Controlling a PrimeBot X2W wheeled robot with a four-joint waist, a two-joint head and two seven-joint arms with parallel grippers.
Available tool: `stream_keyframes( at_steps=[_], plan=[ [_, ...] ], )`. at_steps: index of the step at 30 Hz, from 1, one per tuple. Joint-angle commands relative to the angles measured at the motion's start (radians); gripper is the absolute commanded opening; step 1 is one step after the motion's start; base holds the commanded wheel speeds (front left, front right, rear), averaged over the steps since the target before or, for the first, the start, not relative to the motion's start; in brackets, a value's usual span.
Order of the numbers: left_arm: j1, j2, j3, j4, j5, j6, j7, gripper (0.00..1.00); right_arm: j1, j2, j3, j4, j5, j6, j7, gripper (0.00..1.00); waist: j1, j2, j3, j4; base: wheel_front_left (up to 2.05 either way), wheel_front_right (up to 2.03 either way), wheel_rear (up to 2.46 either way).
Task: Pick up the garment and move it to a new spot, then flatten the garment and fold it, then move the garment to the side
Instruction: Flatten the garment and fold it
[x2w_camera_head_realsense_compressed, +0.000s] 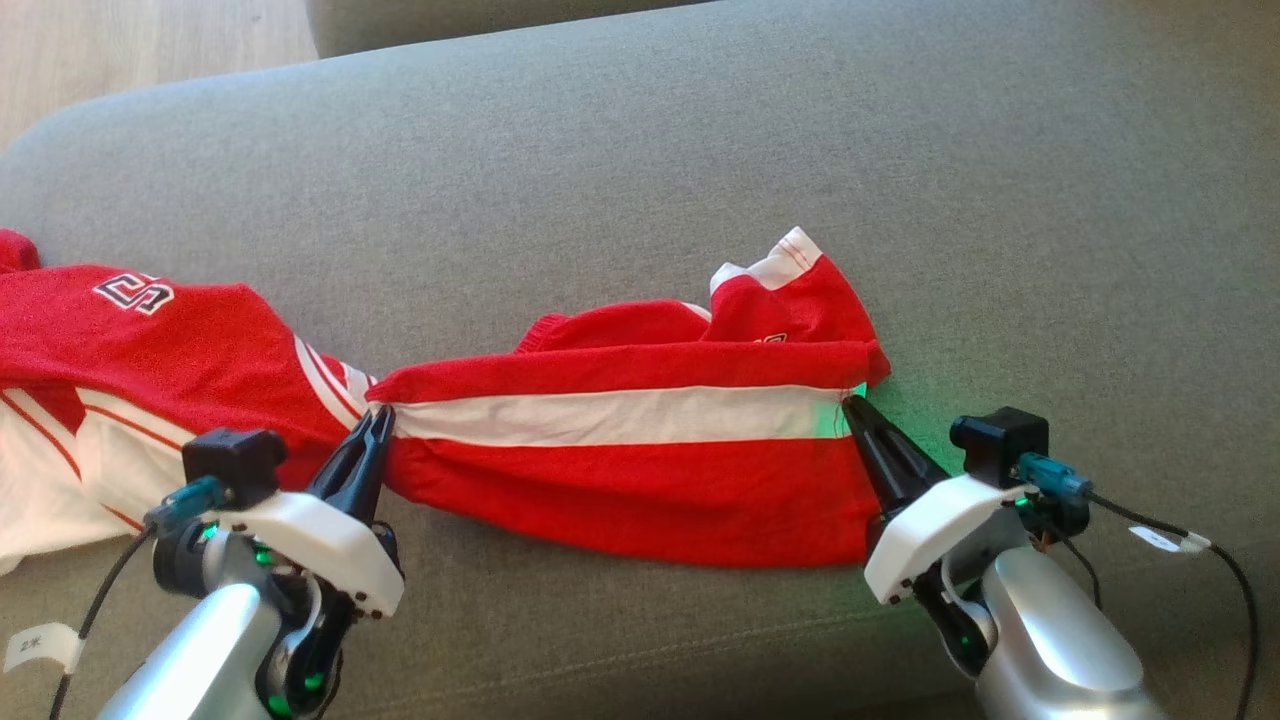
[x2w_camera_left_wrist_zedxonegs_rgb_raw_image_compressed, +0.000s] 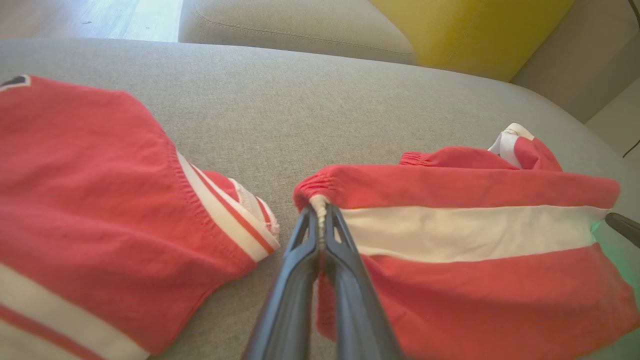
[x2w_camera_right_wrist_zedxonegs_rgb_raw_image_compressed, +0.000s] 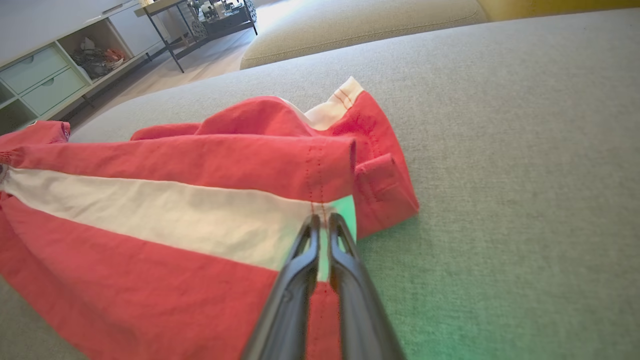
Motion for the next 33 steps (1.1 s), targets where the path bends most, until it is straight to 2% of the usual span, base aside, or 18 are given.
stream_keyframes(
  at_steps=[1, 5, 6, 7, 16, 17, 18, 19, 20, 29, 30, 31, 33],
  plan=[
    [-0.055, 0.026, 0.037, -0.024, 0.004, 0.001, -0.004, 0.0, -0.041, 0.001, 0.027, -0.02, -0.01, 0.0, -0.009, 0.0, 0.0, 0.0, -0.001, -0.001, 0.0, 0.0, 0.0],
    [-0.054, 0.029, 0.035, -0.023, 0.004, 0.003, -0.003, 0.0, -0.043, 0.001, 0.026, -0.017, -0.026, 0.0, -0.009, 0.0, 0.0, 0.0, -0.004, -0.001, 0.0, 0.0, 0.0],
    [-0.054, 0.03, 0.034, -0.024, 0.004, 0.004, -0.003, 0.0, -0.042, 0.001, 0.02, -0.014, -0.029, 0.0, -0.009, 0.24, 0.0, 0.0, -0.004, -0.001, 0.0, 0.0, 0.0],
    [-0.053, 0.03, 0.033, -0.024, 0.005, 0.005, -0.002, 0.0, -0.041, 0.001, 0.012, -0.011, -0.032, 0.0, -0.009, 1.0, 0.0, 0.0, -0.005, -0.001, 0.0, 0.0, 0.0],
    [-0.05, 0.039, 0.028, -0.035, 0.007, 0.014, 0.003, 0.0, -0.042, 0.001, 0.019, 0.039, -0.016, 0.0, -0.009, 0.98, 0.0, 0.0, -0.013, 0.005, 0.0, 0.0, 0.0],
    [-0.05, 0.04, 0.027, -0.037, 0.007, 0.015, 0.004, 0.0, -0.045, 0.001, 0.022, 0.043, -0.012, 0.0, -0.009, 0.78, 0.0, 0.0, -0.013, 0.006, 0.0, 0.0, 0.0],
    [-0.051, 0.04, 0.026, -0.038, 0.007, 0.016, 0.005, 0.0, -0.047, 0.001, 0.027, 0.049, -0.007, 0.0, -0.009, 0.41, 0.0, 0.0, -0.013, 0.006, 0.0, 0.0, 0.0],
    [-0.051, 0.041, 0.026, -0.04, 0.006, 0.017, 0.006, 0.0, -0.05, 0.001, 0.03, 0.053, -0.005, 0.0, -0.009, 0.14, 0.0, 0.0, -0.012, 0.006, 0.0, 0.0, 0.0],
    [-0.052, 0.041, 0.026, -0.042, 0.006, 0.017, 0.007, 0.0, -0.053, 0.001, 0.031, 0.056, -0.006, 0.0, -0.009, 0.0, 0.0, 0.0, -0.012, 0.006, 0.0, 0.0, 0.0],
    [-0.05, 0.044, 0.022, -0.049, 0.006, 0.025, 0.007, 0.0, -0.047, 0.001, -0.006, 0.036, -0.024, 0.0, -0.009, 0.0, 0.0, 0.0, -0.014, 0.006, 0.0, 0.0, 0.0],
    [-0.049, 0.043, 0.021, -0.05, 0.006, 0.025, 0.007, 0.0, -0.045, 0.001, -0.01, 0.042, -0.018, 0.0, -0.009, 0.15, 0.0, 0.0, -0.015, 0.007, 0.0, 0.0, 0.0],
    [-0.048, 0.042, 0.02, -0.05, 0.005, 0.026, 0.006, 0.0, -0.046, 0.001, -0.011, 0.049, -0.016, 0.0, -0.009, 1.0, 0.0, 0.0, -0.016, 0.008, 0.0, 0.0, 0.0],
    [-0.045, 0.038, 0.015, -0.051, 0.004, 0.026, 0.006, 0.0, -0.053, 0.001, -0.006, 0.077, -0.001, 0.0, -0.009, 1.0, 0.0, 0.0, -0.018, 0.014, 0.0, 0.0, 0.0]
  ],
)
